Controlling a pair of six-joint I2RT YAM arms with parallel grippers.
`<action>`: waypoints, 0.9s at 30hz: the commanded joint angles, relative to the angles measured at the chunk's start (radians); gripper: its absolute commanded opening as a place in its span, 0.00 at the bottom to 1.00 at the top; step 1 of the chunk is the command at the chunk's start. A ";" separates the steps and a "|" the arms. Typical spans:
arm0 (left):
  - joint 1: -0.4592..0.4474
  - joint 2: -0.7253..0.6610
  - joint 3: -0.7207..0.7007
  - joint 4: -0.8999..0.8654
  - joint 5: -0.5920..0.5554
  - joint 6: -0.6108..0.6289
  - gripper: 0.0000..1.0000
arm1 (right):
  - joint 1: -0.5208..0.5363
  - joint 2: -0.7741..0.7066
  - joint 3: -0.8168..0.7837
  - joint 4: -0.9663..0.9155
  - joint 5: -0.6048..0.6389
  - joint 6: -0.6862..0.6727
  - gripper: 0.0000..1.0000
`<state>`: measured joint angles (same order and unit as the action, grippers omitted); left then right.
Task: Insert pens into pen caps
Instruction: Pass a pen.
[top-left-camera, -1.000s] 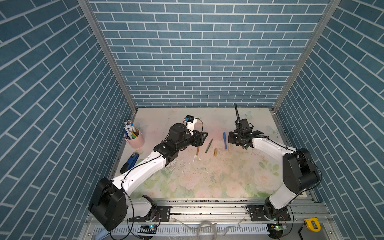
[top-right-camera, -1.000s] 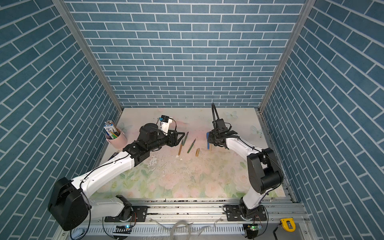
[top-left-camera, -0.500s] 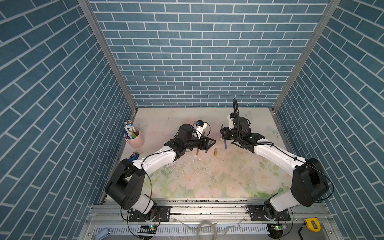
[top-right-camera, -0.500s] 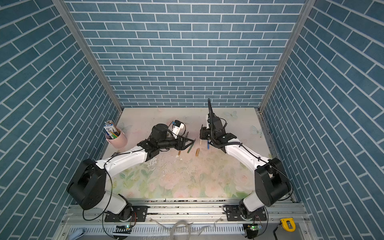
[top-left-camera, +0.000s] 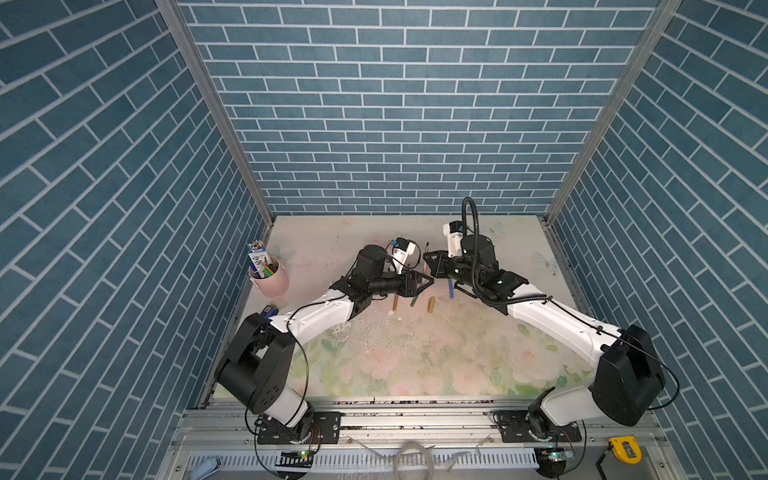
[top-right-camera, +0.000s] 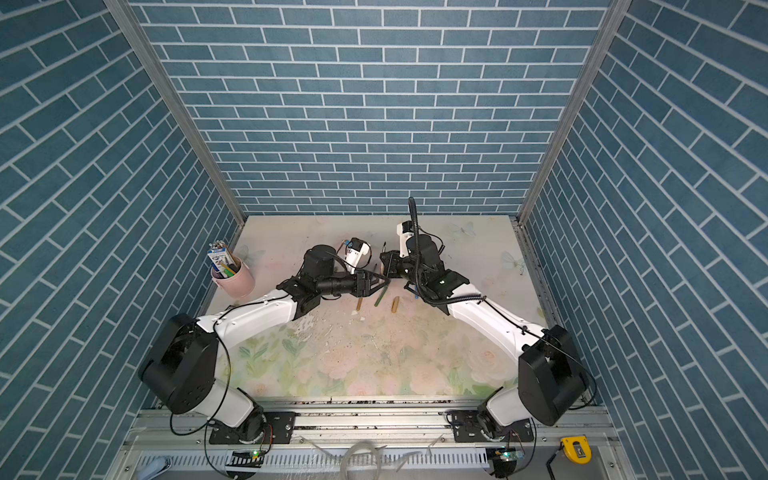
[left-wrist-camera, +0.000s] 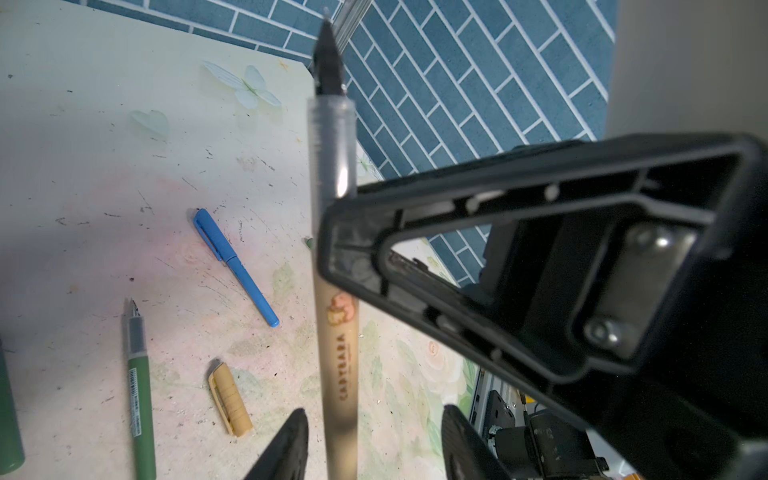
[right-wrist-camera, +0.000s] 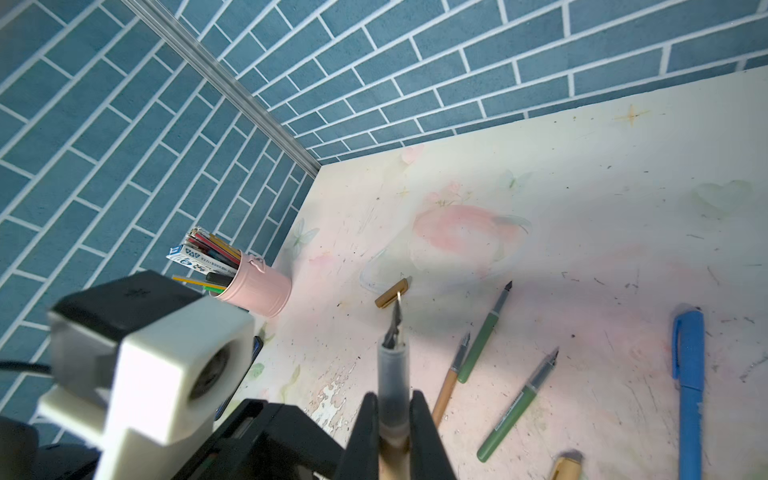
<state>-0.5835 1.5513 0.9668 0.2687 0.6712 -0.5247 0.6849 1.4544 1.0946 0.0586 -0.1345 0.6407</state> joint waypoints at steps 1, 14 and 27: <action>0.013 0.013 0.015 0.045 -0.010 -0.019 0.49 | 0.011 -0.023 -0.015 0.041 -0.017 0.050 0.06; 0.037 0.003 -0.013 0.130 -0.001 -0.063 0.11 | 0.034 -0.008 -0.029 0.114 -0.037 0.088 0.06; 0.048 -0.032 -0.010 0.075 -0.037 0.015 0.09 | 0.036 -0.067 0.005 0.018 -0.037 0.064 0.25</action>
<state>-0.5446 1.5536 0.9501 0.3649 0.6659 -0.5705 0.7086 1.4471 1.0668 0.1257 -0.1539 0.6888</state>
